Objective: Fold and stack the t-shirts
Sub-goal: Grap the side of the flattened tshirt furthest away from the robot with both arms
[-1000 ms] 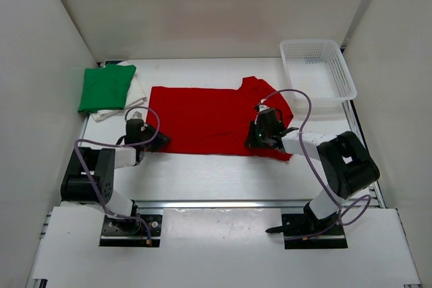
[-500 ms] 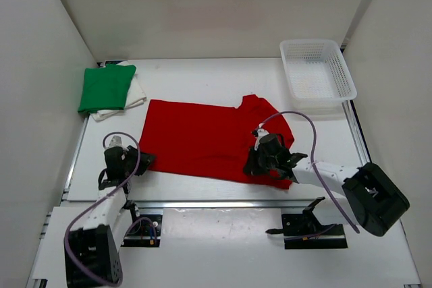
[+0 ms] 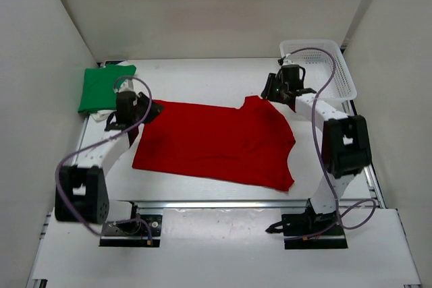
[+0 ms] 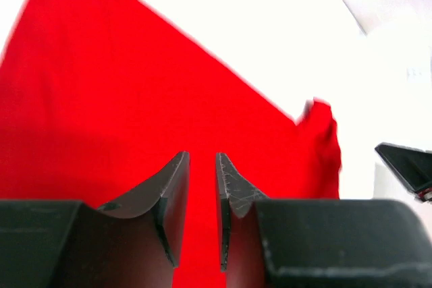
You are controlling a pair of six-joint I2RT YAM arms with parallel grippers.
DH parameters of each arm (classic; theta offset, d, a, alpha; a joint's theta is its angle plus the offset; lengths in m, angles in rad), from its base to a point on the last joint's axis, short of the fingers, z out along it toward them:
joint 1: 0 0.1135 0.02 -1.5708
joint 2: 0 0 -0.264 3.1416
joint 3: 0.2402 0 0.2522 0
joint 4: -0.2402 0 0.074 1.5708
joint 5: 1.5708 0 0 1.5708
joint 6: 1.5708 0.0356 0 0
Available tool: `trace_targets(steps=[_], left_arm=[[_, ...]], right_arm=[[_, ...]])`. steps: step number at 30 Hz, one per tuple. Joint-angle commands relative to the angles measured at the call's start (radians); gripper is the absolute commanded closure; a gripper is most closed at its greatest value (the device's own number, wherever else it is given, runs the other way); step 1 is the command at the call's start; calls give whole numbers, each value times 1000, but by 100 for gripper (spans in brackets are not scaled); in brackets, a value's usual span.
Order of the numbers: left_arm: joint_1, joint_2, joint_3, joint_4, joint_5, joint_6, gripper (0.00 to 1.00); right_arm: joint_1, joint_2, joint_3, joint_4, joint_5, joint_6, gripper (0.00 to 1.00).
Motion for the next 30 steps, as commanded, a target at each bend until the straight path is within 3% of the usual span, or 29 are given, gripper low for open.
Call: trace_targets(steps=[1,5,12,13,15,16,21,28,30], left_arm=[[30,191,154,-13,-62,62,66],[54,401,341,-95,-71,131,67],[83,553,434,-96,-42,133,67],[114,564,464,-112,-42,145,67],[120,609,504,-138,-38,159,67],[117,621,526,-150,-58,174,68],[145,614,494,-121,-45,150,67],[162,612,480,-109,-25,139,68],[163,604,472,-110,-27,140,68]], right_arm=[[-46,154,138,-99,68,-90,70],[-44,257,243,-129,140,-121,65],[-32,405,378,-237,117,-125,58],[-30,411,386,-235,121,-125,61],[-23,412,392,-222,138,-134,91],[-11,389,380,-199,184,-144,99],[117,149,223,-107,372,-213,100],[422,-103,-233,-36,401,-148,85],[497,-138,-292,-60,428,-129,66]])
